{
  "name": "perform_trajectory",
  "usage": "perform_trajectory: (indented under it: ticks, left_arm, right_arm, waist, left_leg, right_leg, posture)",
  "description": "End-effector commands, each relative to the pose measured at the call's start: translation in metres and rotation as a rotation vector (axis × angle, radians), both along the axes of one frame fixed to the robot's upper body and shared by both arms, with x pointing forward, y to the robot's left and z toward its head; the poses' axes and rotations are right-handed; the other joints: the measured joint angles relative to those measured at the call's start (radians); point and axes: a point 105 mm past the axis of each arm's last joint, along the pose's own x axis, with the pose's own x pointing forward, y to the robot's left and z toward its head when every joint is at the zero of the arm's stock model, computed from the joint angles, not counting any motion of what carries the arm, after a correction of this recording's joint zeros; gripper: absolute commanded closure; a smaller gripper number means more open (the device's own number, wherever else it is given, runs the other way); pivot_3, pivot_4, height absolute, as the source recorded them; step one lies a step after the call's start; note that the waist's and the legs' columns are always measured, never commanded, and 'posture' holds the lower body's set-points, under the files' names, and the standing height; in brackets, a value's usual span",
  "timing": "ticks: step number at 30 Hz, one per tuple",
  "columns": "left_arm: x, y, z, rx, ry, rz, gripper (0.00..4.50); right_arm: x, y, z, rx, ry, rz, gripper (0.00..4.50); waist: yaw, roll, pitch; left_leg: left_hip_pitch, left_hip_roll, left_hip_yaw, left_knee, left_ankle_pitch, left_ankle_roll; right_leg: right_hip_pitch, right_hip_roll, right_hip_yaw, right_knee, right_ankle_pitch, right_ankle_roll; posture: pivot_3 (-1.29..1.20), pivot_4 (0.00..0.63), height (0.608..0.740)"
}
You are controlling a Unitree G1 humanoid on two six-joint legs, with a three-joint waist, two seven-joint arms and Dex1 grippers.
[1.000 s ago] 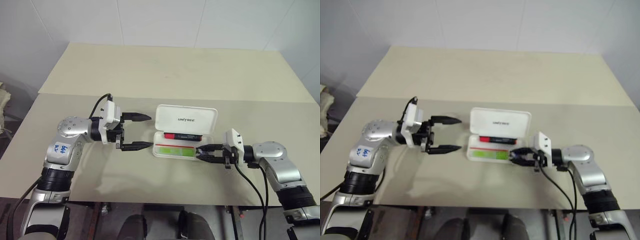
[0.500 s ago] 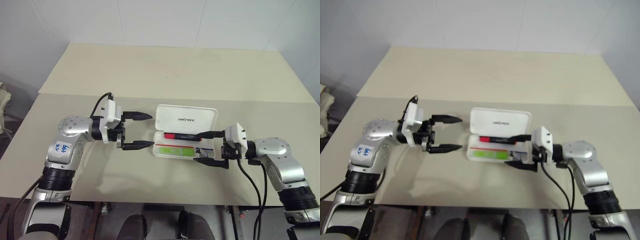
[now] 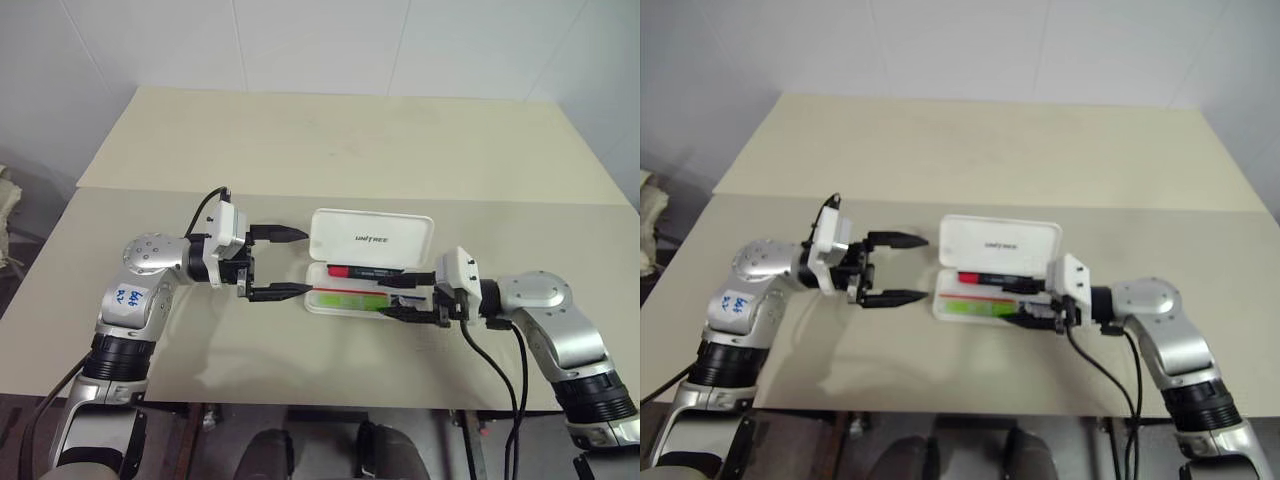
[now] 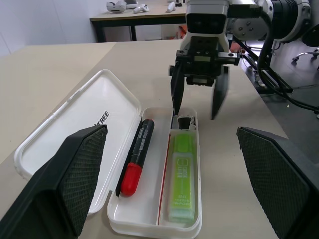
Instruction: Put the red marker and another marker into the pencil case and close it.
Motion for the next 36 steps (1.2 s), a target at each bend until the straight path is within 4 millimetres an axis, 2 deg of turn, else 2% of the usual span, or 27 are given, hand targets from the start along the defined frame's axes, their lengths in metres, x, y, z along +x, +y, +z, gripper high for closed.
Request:
perform_trajectory:
  ticks: [1, 2, 3, 8, 20, 32, 36]
  left_arm:
    - [-0.003, -0.003, 0.010, -0.001, -0.057, -0.017, 0.05]
    - [-0.003, -0.003, 0.010, -0.001, -0.057, -0.016, 0.05]
    - [-0.003, -0.003, 0.010, -0.001, -0.058, -0.016, 0.05]
    - [-0.002, -0.003, 0.010, 0.002, -0.061, -0.014, 0.05]
    - [-0.003, -0.005, 0.009, 0.003, -0.066, -0.018, 0.05]
    - [-0.002, -0.009, 0.009, -0.001, -0.067, -0.026, 0.05]
    - [-0.002, -0.007, 0.009, -0.004, -0.065, -0.020, 0.05]
  right_arm:
    - [0.003, 0.003, 0.003, -0.029, -0.039, 0.013, 3.90]
    - [0.005, 0.002, 0.003, -0.039, -0.039, 0.010, 4.29]
    - [0.004, 0.002, 0.002, -0.050, -0.034, 0.014, 4.48]
    - [0.002, -0.005, -0.008, -0.130, -0.015, 0.021, 4.48]
    - [0.000, -0.023, -0.013, -0.205, -0.010, -0.006, 4.48]
    - [0.004, -0.022, -0.016, -0.213, 0.000, -0.047, 4.48]
    - [-0.007, -0.018, 0.002, -0.106, 0.022, 0.001, 4.48]
  waist:
    - [0.001, 0.000, 0.000]
    - [0.001, 0.000, 0.000]
    - [0.001, 0.000, 0.000]
    - [0.001, 0.000, 0.000]
    - [0.001, 0.000, 0.000]
    - [0.001, 0.000, 0.000]
    - [0.001, 0.000, 0.000]
  left_leg:
    - [0.000, 0.000, 0.000, 0.000, 0.000, 0.000]
    - [0.000, 0.000, 0.000, 0.000, 0.000, 0.000]
    - [0.000, 0.000, 0.000, 0.000, 0.000, 0.000]
    - [0.000, 0.000, 0.000, 0.000, 0.000, 0.000]
    - [0.000, 0.000, 0.000, 0.000, 0.000, 0.000]
    - [0.000, 0.000, 0.000, 0.000, 0.000, 0.000]
    - [0.000, 0.000, 0.000, 0.000, 0.000, 0.000]
  right_leg:
    - [0.000, 0.000, 0.000, 0.000, 0.000, 0.000]
    - [0.000, 0.000, 0.000, 0.000, 0.000, 0.000]
    - [0.000, 0.000, 0.000, 0.000, 0.000, 0.000]
    - [0.000, 0.000, 0.000, 0.000, 0.000, 0.000]
    - [0.000, 0.000, 0.000, 0.000, 0.000, 0.000]
    - [0.000, 0.000, 0.000, 0.000, 0.000, 0.000]
    - [0.000, 0.000, 0.000, 0.000, 0.000, 0.000]
  posture:
    - [0.00, 0.150, 0.740]
    - [0.00, 0.150, 0.740]
    - [0.00, 0.150, 0.740]
    - [0.00, 0.150, 0.740]
    - [0.00, 0.150, 0.740]
    - [0.00, 0.150, 0.740]
    - [0.00, 0.150, 0.740]
